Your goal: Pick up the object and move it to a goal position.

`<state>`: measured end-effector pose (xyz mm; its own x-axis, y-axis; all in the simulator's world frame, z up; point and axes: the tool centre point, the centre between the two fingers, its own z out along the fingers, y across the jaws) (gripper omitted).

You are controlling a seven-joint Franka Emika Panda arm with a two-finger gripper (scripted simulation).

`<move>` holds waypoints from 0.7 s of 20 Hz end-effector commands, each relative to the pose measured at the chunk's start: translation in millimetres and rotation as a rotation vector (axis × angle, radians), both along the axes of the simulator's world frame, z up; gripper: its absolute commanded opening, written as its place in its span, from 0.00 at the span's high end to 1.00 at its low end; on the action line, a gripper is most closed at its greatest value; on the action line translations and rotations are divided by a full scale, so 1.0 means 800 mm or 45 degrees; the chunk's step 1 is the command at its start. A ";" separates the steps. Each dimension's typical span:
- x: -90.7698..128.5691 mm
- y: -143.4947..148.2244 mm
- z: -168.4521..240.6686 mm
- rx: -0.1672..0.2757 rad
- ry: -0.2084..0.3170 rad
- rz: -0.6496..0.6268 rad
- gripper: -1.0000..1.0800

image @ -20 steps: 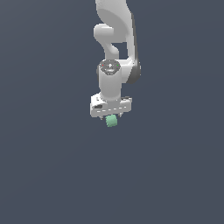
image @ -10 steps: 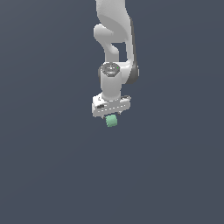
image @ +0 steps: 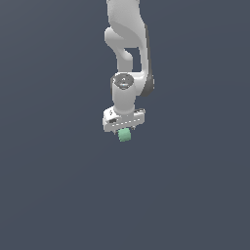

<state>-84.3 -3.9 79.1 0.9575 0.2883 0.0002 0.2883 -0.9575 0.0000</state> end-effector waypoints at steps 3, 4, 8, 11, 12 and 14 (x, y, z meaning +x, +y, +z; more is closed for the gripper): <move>-0.002 0.000 -0.026 0.000 0.001 0.002 0.04; -0.002 0.000 -0.031 0.000 0.001 0.002 0.04; -0.002 0.000 -0.044 0.000 0.000 0.003 0.04; -0.001 0.000 -0.047 0.000 0.000 0.004 0.04; -0.001 0.000 -0.047 0.000 0.000 0.004 1.00; -0.001 0.000 -0.047 0.000 0.000 0.004 1.00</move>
